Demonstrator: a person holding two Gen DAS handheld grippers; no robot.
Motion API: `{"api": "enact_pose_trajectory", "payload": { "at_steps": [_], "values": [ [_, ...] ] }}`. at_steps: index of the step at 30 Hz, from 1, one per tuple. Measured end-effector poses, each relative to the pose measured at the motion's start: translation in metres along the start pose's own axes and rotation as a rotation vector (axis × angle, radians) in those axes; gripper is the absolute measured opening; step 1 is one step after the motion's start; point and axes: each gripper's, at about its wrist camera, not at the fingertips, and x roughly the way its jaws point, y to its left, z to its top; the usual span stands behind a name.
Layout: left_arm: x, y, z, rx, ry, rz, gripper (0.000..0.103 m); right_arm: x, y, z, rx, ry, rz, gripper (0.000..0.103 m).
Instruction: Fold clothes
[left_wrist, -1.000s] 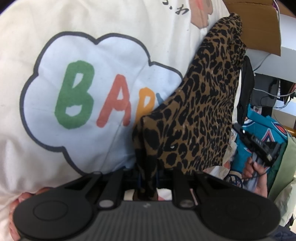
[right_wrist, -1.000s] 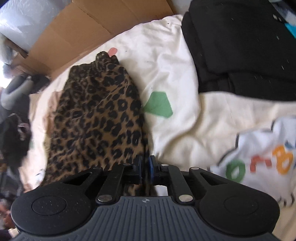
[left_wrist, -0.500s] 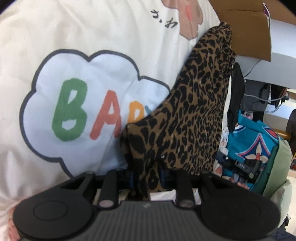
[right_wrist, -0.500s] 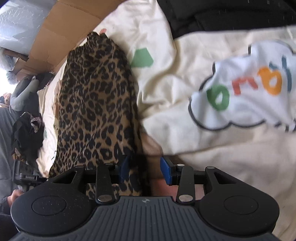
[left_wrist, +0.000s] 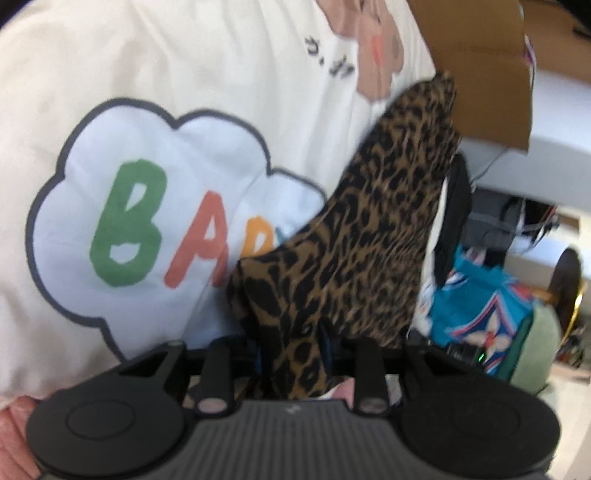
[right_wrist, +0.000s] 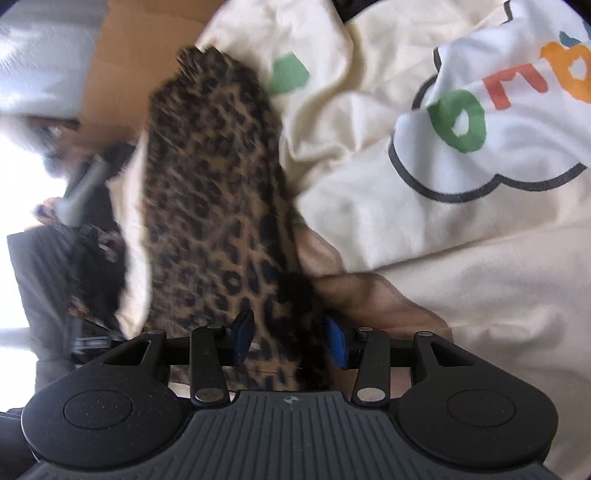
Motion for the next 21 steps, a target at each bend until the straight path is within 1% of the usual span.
{"api": "enact_pose_trajectory", "payload": {
  "at_steps": [1,4,7,9,11,13,15,16,17,18,19,20,21],
  "values": [
    [-0.001,0.000,0.001,-0.002,-0.005,-0.007,0.029,-0.003,0.000,0.000,0.003,-0.006,0.025,0.047],
    [0.003,-0.002,0.002,0.012,0.006,0.000,0.029,-0.003,0.001,0.002,-0.003,0.002,0.045,0.047],
    [0.006,-0.004,0.001,0.030,0.028,0.008,0.029,0.006,-0.005,0.003,0.002,0.025,0.024,0.046],
    [0.011,-0.006,0.000,0.034,0.032,0.011,0.029,0.012,-0.009,0.002,0.019,0.032,0.037,0.046],
    [0.011,-0.005,-0.003,0.027,0.027,-0.003,0.029,0.014,-0.010,0.000,0.015,0.042,0.050,0.046],
    [0.009,0.001,-0.011,0.001,0.022,-0.036,0.029,0.015,-0.007,-0.003,-0.010,0.061,0.048,0.046],
    [0.013,0.003,-0.014,-0.002,0.032,-0.034,0.029,0.014,-0.007,-0.005,-0.018,0.067,0.045,0.046],
    [0.015,0.003,-0.015,0.000,0.039,-0.028,0.029,0.015,-0.007,-0.005,-0.017,0.067,0.045,0.046],
    [0.016,0.003,-0.016,-0.001,0.043,-0.025,0.024,0.016,-0.006,-0.005,-0.016,0.064,0.046,0.045],
    [0.016,0.003,-0.016,-0.001,0.041,-0.025,0.020,0.018,-0.004,-0.006,-0.025,0.062,0.043,0.040],
    [0.016,0.002,-0.016,0.001,0.040,-0.028,0.010,0.020,-0.001,-0.007,-0.037,0.062,0.035,0.037],
    [0.016,0.001,-0.015,0.003,0.039,-0.034,0.008,0.021,0.002,-0.007,-0.048,0.062,0.029,0.022],
    [0.014,0.000,-0.015,0.007,0.038,-0.043,0.008,0.021,0.003,-0.008,-0.058,0.064,0.027,0.010]
  ]
}}
